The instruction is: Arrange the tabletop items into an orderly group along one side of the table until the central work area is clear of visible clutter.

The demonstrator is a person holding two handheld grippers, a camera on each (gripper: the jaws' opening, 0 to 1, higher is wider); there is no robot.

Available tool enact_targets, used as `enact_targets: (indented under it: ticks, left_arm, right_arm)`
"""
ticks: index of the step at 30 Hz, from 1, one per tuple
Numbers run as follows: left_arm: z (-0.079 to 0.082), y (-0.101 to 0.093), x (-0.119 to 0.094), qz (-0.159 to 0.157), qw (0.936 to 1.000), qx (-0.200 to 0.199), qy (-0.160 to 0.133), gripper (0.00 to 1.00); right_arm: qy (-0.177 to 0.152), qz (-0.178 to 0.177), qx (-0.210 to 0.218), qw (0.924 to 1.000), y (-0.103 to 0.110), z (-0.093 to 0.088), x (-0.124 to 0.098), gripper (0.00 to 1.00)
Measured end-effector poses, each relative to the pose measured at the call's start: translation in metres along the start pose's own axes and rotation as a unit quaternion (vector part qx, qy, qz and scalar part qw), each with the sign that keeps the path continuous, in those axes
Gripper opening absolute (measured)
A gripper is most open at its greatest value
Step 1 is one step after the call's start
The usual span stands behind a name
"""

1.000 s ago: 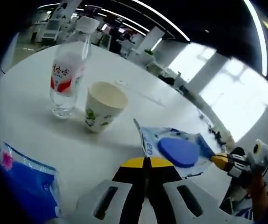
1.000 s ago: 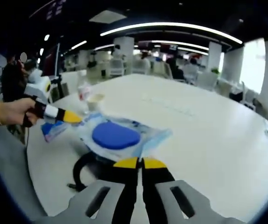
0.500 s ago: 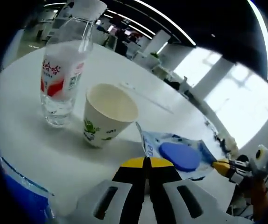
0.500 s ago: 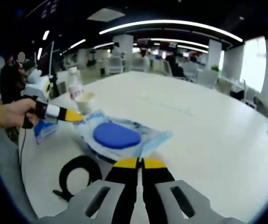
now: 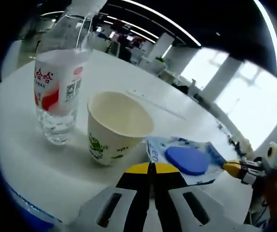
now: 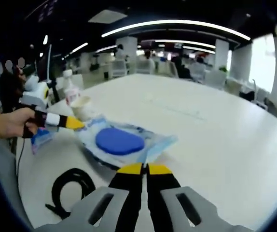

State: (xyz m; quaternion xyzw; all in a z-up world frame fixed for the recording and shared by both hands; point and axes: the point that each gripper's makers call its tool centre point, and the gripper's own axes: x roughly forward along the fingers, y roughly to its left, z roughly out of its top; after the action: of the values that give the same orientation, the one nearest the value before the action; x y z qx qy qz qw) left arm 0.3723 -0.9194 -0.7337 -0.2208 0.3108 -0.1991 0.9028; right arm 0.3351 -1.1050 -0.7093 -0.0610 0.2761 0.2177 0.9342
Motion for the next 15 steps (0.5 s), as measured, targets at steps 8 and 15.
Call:
enact_targets:
  ticks: [8, 15]
  left_arm:
    - [-0.005, 0.006, 0.005, 0.015, 0.9999, -0.001, 0.004, 0.00]
    - [-0.011, 0.012, 0.009, 0.028, 0.9994, 0.017, 0.011, 0.00]
  right_arm:
    - [0.030, 0.003, -0.024, 0.9993, -0.002, -0.020, 0.017, 0.00]
    - [0.037, 0.003, -0.021, 0.9991, -0.003, -0.031, 0.024, 0.00]
